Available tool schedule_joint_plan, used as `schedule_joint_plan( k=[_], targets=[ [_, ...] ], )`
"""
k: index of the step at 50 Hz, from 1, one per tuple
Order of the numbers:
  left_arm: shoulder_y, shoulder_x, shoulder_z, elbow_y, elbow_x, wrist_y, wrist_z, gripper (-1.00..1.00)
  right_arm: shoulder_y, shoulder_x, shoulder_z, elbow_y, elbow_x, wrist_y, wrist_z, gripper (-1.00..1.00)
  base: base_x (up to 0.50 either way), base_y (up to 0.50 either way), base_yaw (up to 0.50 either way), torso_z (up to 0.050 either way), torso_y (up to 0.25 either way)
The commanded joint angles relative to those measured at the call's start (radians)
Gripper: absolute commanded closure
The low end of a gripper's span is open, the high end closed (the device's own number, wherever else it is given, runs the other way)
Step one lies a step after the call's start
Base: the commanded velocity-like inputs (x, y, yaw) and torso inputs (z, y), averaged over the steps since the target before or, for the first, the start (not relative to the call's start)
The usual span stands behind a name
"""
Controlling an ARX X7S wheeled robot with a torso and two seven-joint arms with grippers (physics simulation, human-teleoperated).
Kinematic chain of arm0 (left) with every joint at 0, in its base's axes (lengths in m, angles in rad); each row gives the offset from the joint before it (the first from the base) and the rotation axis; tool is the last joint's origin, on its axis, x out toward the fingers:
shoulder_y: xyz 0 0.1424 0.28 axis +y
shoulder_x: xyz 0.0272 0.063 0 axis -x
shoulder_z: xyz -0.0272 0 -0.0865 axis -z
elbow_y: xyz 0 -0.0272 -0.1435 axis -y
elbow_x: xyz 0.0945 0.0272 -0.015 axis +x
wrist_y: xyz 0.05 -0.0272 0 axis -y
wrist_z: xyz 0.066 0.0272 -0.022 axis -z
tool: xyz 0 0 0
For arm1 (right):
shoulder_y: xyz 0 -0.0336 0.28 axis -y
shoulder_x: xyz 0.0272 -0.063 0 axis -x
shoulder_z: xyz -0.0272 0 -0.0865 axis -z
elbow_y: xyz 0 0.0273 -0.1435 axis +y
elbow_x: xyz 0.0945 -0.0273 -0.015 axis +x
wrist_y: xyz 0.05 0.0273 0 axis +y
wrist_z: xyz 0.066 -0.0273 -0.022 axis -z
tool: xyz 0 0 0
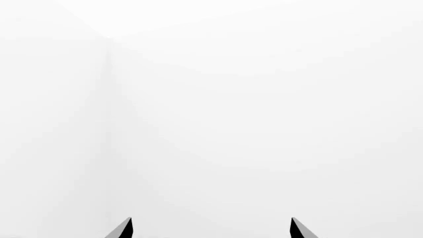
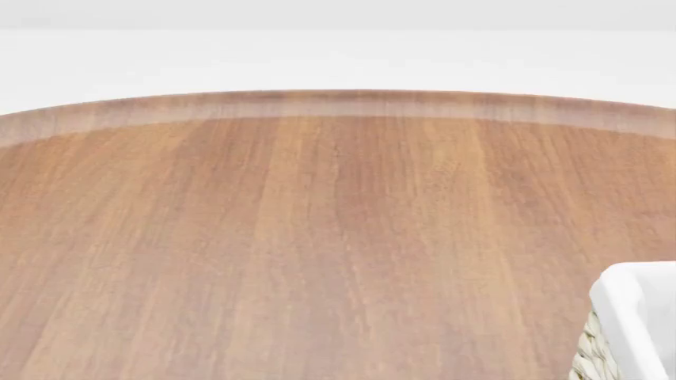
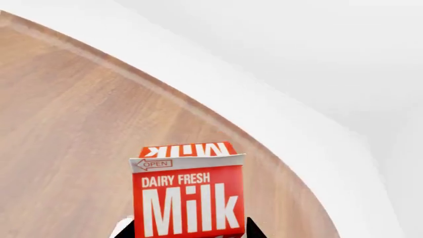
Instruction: Pick the milk and place it in the basket.
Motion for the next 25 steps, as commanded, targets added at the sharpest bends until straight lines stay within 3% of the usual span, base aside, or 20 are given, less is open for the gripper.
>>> schedule_joint_plan(
  k=[1, 9, 25],
  targets=[
    [-0.003, 0.008, -0.006, -0.001, 0.000, 0.013, 0.006, -1.00, -0.106, 0.020, 0.006, -0.016, 0.010, 0.018, 0.020, 1.00, 0.00, 0.00, 0.00, 0.000, 0.000],
    [-0.003, 0.005, -0.005, -0.001, -0.002, 0.015, 0.004, -1.00, -0.175, 0.059, -0.065, -0.051, -0.002, 0.054, 0.010, 1.00, 0.00, 0.00, 0.00, 0.000, 0.001],
    [0.006, 0.016, -0.016, -0.001, 0.011, 0.006, 0.017, -1.00, -0.312, 0.090, -0.060, -0.110, 0.042, 0.084, 0.053, 1.00, 0.00, 0.00, 0.00, 0.001, 0.001]
  ],
)
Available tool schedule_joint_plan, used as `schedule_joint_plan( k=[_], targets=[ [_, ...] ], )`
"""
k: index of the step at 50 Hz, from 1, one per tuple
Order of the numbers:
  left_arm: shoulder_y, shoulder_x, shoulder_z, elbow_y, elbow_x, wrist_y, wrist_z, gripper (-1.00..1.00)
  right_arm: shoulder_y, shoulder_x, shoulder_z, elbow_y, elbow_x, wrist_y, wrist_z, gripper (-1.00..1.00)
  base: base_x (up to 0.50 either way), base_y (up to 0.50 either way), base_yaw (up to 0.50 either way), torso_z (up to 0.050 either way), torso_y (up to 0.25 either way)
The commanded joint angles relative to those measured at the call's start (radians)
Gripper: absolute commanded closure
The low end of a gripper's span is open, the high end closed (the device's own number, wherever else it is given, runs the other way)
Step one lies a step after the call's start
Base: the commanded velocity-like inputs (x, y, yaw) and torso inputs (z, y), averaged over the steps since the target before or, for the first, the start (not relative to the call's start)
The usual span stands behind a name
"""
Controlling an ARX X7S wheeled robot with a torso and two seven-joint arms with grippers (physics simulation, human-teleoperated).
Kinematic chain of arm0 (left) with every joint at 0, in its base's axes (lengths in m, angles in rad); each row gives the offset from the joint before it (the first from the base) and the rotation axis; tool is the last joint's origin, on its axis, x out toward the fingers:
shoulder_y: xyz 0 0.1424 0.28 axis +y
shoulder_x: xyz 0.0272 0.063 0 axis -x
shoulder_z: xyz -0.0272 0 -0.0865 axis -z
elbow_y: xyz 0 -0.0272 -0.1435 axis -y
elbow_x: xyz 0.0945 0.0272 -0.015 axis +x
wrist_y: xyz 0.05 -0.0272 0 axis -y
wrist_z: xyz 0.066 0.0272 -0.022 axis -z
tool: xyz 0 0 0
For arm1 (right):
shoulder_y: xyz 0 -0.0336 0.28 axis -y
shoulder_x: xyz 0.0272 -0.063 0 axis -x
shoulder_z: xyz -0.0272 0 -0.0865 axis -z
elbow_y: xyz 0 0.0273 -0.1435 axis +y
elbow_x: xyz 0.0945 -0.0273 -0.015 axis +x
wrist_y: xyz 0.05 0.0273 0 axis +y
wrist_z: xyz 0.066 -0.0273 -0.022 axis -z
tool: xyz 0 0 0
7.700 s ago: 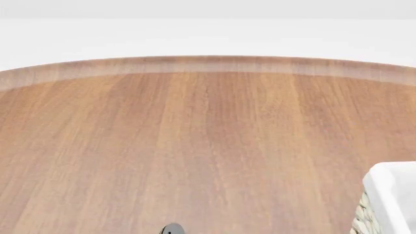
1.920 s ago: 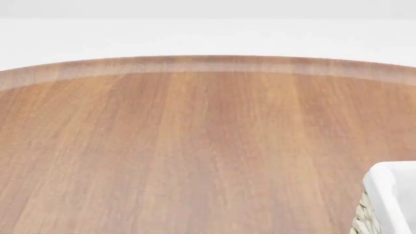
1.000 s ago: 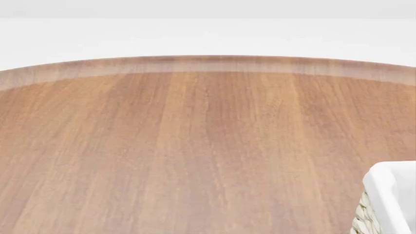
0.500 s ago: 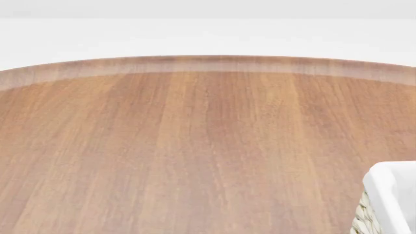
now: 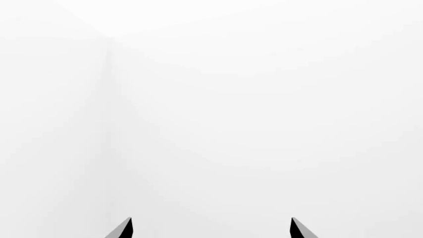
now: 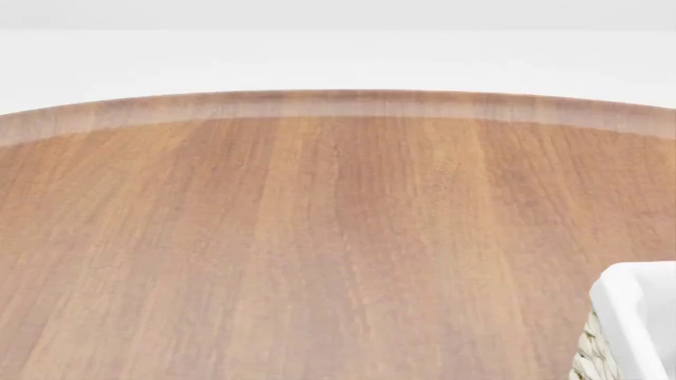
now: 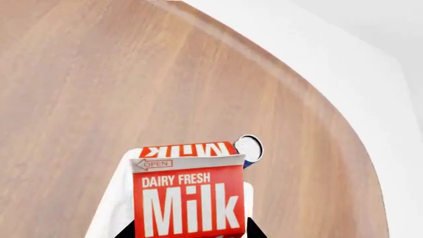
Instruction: Pick the milk and place it in the basket.
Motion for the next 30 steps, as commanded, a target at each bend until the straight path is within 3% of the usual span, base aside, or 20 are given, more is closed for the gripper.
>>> schedule_joint_plan(
  k=[1, 30],
  targets=[
    [0.007, 0.021, -0.027, 0.000, 0.013, -0.001, 0.025, -1.00, -0.061, 0.007, 0.006, -0.047, -0.003, 0.016, 0.004, 1.00, 0.00, 0.00, 0.00, 0.000, 0.000],
    [0.006, 0.014, -0.021, -0.002, 0.012, 0.005, 0.021, -1.00, -0.152, 0.060, -0.085, -0.117, 0.012, 0.074, 0.001, 1.00, 0.00, 0.00, 0.00, 0.001, 0.001]
  ],
)
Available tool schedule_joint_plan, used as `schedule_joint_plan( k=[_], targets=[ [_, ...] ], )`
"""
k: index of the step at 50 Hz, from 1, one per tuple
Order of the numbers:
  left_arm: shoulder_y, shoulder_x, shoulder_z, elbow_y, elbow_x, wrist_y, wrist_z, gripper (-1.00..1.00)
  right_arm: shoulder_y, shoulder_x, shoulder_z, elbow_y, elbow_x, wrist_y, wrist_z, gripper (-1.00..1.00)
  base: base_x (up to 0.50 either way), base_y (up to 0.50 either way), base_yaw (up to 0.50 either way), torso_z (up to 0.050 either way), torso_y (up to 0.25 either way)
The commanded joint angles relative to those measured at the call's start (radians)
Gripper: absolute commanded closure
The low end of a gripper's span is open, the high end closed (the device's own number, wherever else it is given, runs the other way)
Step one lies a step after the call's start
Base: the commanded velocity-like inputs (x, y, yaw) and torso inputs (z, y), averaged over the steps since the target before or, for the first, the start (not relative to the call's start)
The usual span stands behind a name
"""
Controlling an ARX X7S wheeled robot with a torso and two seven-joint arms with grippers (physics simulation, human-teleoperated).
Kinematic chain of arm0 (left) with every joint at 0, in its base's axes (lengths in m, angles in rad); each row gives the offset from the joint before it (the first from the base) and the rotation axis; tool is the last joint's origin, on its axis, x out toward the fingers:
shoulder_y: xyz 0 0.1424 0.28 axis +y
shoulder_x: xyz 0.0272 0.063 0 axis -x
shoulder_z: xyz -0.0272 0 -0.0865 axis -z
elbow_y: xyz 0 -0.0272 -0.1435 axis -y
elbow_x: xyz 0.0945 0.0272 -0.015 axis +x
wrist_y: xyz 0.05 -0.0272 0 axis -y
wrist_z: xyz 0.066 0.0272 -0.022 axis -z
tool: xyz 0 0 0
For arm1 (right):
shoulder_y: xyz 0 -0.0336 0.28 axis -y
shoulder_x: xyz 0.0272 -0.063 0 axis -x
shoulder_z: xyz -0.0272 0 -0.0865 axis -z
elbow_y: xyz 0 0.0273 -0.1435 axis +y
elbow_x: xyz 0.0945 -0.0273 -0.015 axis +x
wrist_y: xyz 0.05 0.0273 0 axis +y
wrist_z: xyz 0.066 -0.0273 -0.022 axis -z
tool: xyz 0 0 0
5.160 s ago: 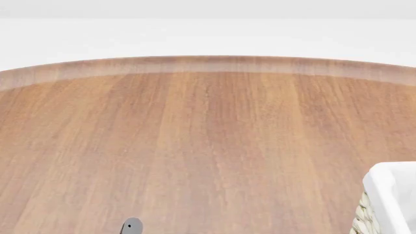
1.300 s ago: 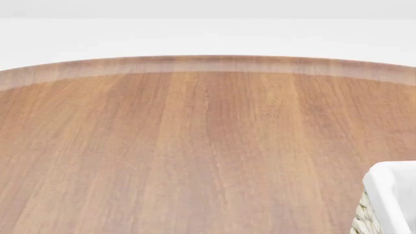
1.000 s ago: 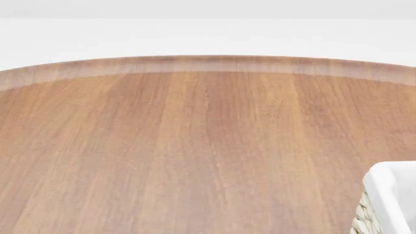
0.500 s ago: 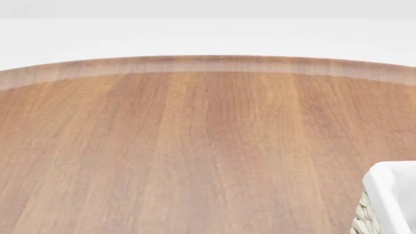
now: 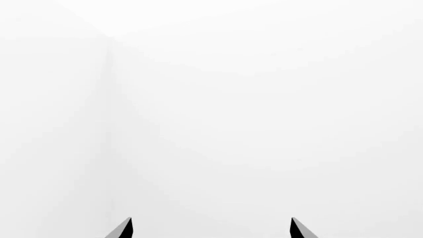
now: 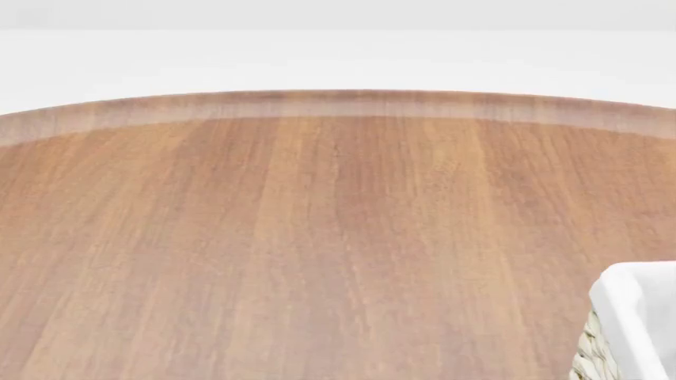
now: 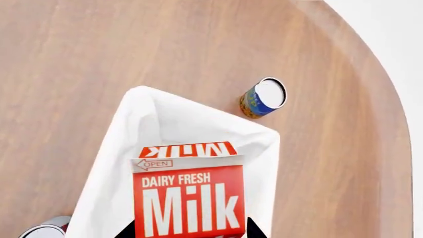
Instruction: Pick the milk and place it in the basket.
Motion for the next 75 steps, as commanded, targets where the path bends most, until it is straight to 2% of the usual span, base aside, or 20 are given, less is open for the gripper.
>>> schedule_joint_plan(
  k=[1, 14, 21, 35, 45, 51, 68, 75],
  targets=[
    [0.011, 0.022, -0.033, 0.001, 0.013, -0.003, 0.026, -1.00, -0.006, 0.011, -0.019, -0.030, -0.022, 0.002, -0.015, 1.00, 0.00, 0.00, 0.00, 0.000, 0.000],
    [-0.007, 0.002, -0.001, 0.001, -0.005, 0.019, 0.005, -1.00, -0.127, 0.008, 0.085, 0.008, 0.031, -0.003, 0.101, 1.00, 0.00, 0.00, 0.00, 0.000, 0.002],
    [0.009, 0.025, -0.021, 0.003, 0.014, 0.002, 0.028, -1.00, -0.114, -0.011, 0.079, 0.036, 0.030, -0.023, 0.105, 1.00, 0.00, 0.00, 0.00, 0.001, 0.000],
    [0.005, 0.018, -0.006, -0.006, 0.016, 0.008, 0.012, -1.00, -0.110, -0.002, 0.075, 0.015, 0.031, -0.017, 0.106, 1.00, 0.00, 0.00, 0.00, 0.001, 0.001],
    [0.023, 0.037, -0.048, 0.002, 0.037, -0.014, 0.044, -1.00, -0.097, -0.004, 0.066, 0.014, 0.030, -0.019, 0.102, 1.00, 0.00, 0.00, 0.00, 0.000, 0.001],
    [0.023, 0.037, -0.054, 0.003, 0.035, -0.010, 0.038, -1.00, -0.089, -0.006, 0.059, 0.015, 0.028, -0.016, 0.100, 1.00, 0.00, 0.00, 0.00, 0.000, -0.201],
    [0.024, 0.029, -0.063, 0.007, 0.020, -0.002, 0.032, -1.00, -0.094, -0.011, 0.065, 0.021, 0.038, -0.024, 0.113, 1.00, 0.00, 0.00, 0.00, 0.000, 0.000],
    [0.024, 0.032, -0.066, 0.009, 0.028, -0.007, 0.040, -1.00, -0.106, 0.006, 0.054, 0.002, 0.040, -0.011, 0.108, 1.00, 0.00, 0.00, 0.00, 0.000, -0.243]
  ],
)
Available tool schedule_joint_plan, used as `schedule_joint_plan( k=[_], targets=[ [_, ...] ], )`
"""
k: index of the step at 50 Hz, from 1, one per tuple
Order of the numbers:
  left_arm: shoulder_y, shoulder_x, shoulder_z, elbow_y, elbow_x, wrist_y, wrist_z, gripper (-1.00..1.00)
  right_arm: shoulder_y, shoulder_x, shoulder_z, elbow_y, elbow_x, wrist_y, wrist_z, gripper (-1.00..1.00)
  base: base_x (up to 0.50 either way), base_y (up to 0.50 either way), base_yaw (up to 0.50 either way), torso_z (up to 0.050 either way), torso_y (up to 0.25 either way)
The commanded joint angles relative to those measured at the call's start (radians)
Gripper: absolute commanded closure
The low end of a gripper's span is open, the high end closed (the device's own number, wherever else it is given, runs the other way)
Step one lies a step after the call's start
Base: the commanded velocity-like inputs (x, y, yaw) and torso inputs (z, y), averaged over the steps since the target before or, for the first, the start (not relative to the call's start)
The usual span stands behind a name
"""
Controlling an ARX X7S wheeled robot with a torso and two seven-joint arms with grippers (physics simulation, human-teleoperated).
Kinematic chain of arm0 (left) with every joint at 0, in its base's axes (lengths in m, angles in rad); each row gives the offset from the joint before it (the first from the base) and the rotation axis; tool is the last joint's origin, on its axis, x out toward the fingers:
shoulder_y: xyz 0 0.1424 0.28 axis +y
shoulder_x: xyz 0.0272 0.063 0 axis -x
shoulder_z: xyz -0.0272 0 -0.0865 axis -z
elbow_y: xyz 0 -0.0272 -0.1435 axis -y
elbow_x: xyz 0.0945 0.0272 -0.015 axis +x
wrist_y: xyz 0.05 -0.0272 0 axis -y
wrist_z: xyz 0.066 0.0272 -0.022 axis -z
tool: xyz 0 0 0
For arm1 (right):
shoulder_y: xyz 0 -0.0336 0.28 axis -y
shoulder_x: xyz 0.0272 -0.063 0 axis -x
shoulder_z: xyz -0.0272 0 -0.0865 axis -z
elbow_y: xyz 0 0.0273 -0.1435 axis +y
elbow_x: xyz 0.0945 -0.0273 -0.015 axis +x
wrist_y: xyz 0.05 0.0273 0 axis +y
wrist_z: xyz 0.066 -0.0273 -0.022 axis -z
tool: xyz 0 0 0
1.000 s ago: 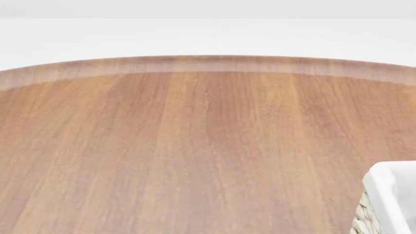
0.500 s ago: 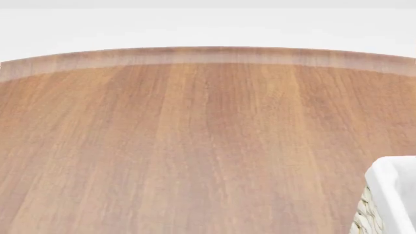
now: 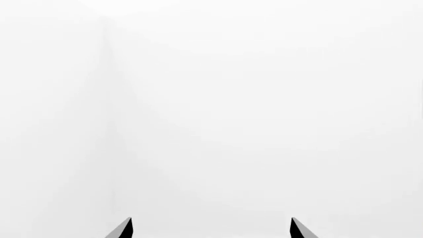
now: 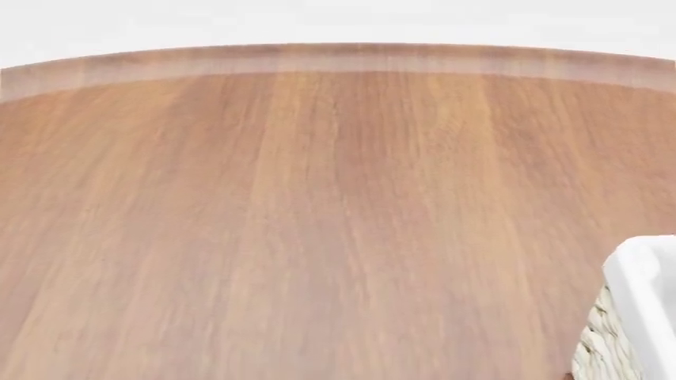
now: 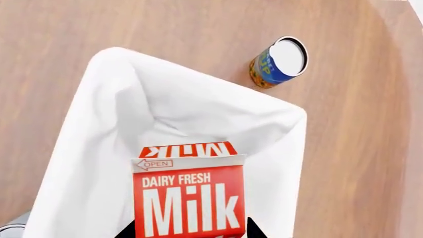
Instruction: Pick the milk and place it in the basket.
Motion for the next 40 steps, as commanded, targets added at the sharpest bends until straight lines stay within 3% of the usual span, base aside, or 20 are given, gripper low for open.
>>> schedule_joint_plan(
  k=[1, 24, 40],
  targets=[
    [0.004, 0.021, -0.030, 0.001, 0.016, -0.002, 0.029, -1.00, 0.014, 0.001, 0.007, -0.023, -0.022, 0.002, -0.019, 1.00, 0.00, 0.00, 0.00, 0.000, -0.025],
    [-0.014, -0.006, -0.002, -0.002, 0.000, 0.019, 0.005, -1.00, -0.022, 0.018, 0.000, -0.011, -0.008, -0.016, -0.002, 1.00, 0.00, 0.00, 0.00, 0.000, 0.000],
    [0.018, 0.034, -0.052, -0.005, 0.021, -0.004, 0.034, -1.00, -0.018, 0.021, -0.007, -0.016, -0.007, -0.014, 0.000, 1.00, 0.00, 0.00, 0.00, 0.000, -0.053]
  ],
)
